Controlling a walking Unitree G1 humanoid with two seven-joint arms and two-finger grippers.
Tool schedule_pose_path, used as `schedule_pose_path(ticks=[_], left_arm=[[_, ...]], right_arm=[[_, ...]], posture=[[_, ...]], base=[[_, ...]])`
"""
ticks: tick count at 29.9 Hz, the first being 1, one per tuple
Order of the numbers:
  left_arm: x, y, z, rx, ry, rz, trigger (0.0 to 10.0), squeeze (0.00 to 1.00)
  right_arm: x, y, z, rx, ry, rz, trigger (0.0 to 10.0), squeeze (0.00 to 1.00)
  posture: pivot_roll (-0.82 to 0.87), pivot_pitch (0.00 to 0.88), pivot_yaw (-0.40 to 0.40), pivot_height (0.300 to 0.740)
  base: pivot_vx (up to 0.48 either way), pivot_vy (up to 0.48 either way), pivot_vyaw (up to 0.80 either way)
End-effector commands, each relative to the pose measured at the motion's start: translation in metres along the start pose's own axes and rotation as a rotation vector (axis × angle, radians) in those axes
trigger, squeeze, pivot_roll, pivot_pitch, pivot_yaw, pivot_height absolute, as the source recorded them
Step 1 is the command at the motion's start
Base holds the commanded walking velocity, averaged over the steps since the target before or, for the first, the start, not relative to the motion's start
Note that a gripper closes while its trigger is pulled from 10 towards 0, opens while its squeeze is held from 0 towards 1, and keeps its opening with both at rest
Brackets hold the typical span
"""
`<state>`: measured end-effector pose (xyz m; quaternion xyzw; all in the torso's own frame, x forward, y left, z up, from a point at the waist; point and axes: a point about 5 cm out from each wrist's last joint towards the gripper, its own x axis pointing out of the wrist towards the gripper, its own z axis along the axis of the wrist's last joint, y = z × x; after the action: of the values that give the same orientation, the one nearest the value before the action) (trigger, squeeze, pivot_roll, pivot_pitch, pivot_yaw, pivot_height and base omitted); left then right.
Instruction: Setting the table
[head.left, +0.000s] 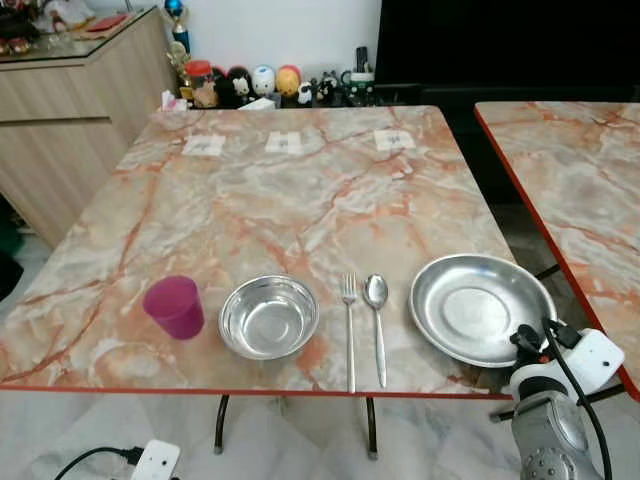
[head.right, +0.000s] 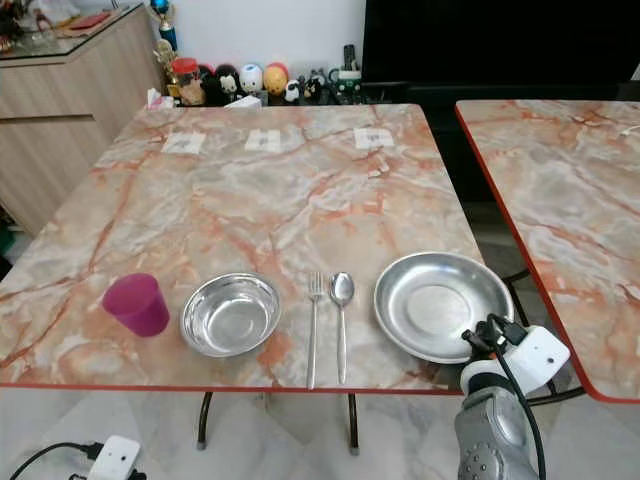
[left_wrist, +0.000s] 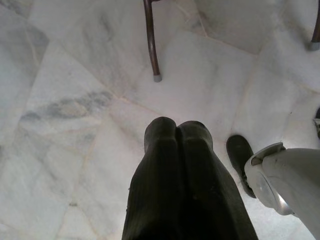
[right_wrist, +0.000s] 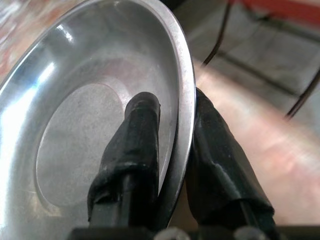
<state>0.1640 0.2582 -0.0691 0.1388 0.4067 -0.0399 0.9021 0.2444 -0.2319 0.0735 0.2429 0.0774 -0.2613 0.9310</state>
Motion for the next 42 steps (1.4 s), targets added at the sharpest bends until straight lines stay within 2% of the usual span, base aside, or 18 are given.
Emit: schedule_pose_path(ticks=[1,3,8,12,14,15,17,24,28,29,30,31,35,36,37,39,40,42], left_arm=[[0.000,-0.001,-0.001,0.021,0.007,-0.003,10.0,0.00],[0.000,-0.002,-0.001,0.017,0.006,-0.004,10.0,0.00],[-0.002,0.001,-0.006,-0.041,0.024,0.034,10.0,0.00],[-0.002,0.003,-0.008,-0.050,0.033,0.047,10.0,0.00],[-0.003,0.003,-0.009,-0.041,0.041,0.050,10.0,0.00],[-0.003,0.003,-0.009,-0.041,0.041,0.050,10.0,0.00],[-0.003,0.004,-0.011,-0.037,0.051,0.058,10.0,0.00],[-0.003,0.003,-0.011,-0.043,0.058,0.065,10.0,0.00],[-0.003,0.003,-0.010,-0.056,0.053,0.072,10.0,0.00],[-0.002,0.003,-0.010,-0.053,0.054,0.071,10.0,0.00],[-0.002,0.003,-0.010,-0.053,0.054,0.071,10.0,0.00],[-0.002,0.002,-0.010,-0.050,0.055,0.072,10.0,0.00],[-0.002,0.003,-0.010,-0.048,0.053,0.079,10.0,0.00],[-0.003,0.003,-0.010,-0.046,0.052,0.080,10.0,0.00],[-0.003,0.003,-0.010,-0.035,0.052,0.082,10.0,0.00],[-0.003,0.003,-0.010,-0.031,0.051,0.082,10.0,0.00],[-0.003,0.004,-0.010,-0.028,0.050,0.086,10.0,0.00],[-0.003,0.004,-0.010,-0.026,0.049,0.088,10.0,0.00]], right_arm=[[-0.003,-0.009,0.017,-0.017,-0.137,-0.084,0.0,0.00],[-0.007,-0.008,0.027,0.063,-0.219,-0.087,0.0,0.00],[-0.016,0.017,0.046,0.191,-0.339,0.125,0.0,0.00],[-0.016,0.019,0.052,0.283,-0.369,0.152,0.0,0.00],[-0.016,0.024,0.059,0.433,-0.378,0.224,0.0,0.00],[-0.016,0.024,0.059,0.433,-0.378,0.224,0.0,0.00],[-0.020,0.038,0.063,0.494,-0.345,0.377,10.0,0.00],[-0.022,0.073,0.056,0.355,-0.219,0.660,10.0,0.00],[-0.026,0.097,0.053,0.178,-0.128,0.889,10.0,0.00],[-0.025,0.100,0.049,0.022,-0.122,0.946,10.0,0.00],[-0.025,0.100,0.049,0.022,-0.122,0.946,10.0,0.00],[-0.022,0.101,0.048,-0.091,-0.134,0.980,10.0,0.00],[-0.015,0.102,0.051,-0.049,-0.108,0.957,10.0,0.00],[-0.013,0.102,0.047,-0.105,-0.082,0.952,10.0,0.00],[-0.011,0.099,0.036,-0.297,-0.077,0.934,10.0,0.00],[-0.012,0.097,0.031,-0.322,-0.058,0.934,10.0,0.00],[-0.010,0.094,0.033,-0.200,-0.056,0.893,10.0,0.00],[-0.010,0.093,0.034,-0.176,-0.061,0.882,10.0,0.00]], posture=[[0.01,0.017,0.021,0.740],[0.00,0.020,0.023,0.740],[0.00,0.021,0.022,0.740],[0.00,0.020,0.023,0.740],[0.01,0.018,0.023,0.740],[0.01,0.018,0.023,0.740],[0.01,0.018,0.023,0.740],[0.01,0.002,0.020,0.740],[0.01,0.000,0.018,0.740],[0.01,0.000,0.020,0.740],[0.01,0.000,0.020,0.740],[0.01,0.000,0.020,0.740],[0.02,0.004,0.016,0.740],[0.02,0.004,0.017,0.740],[0.02,0.006,0.019,0.740],[0.02,0.009,0.021,0.740],[0.02,0.009,0.022,0.740],[0.02,0.010,0.025,0.740]], base=[[0.000,0.000,0.00],[0.000,0.000,0.00],[0.000,0.000,0.00],[0.000,0.000,0.00],[0.000,0.000,0.00],[0.000,0.000,0.00],[0.000,0.000,0.00],[0.000,0.000,0.00],[0.000,0.000,0.00],[0.000,0.000,0.00],[0.000,0.000,0.00],[0.000,0.000,0.00],[0.000,0.000,0.00],[0.000,0.000,0.00],[0.000,0.000,0.00],[0.000,-0.244,0.00],[0.000,-0.319,0.00],[0.000,-0.326,0.00]])
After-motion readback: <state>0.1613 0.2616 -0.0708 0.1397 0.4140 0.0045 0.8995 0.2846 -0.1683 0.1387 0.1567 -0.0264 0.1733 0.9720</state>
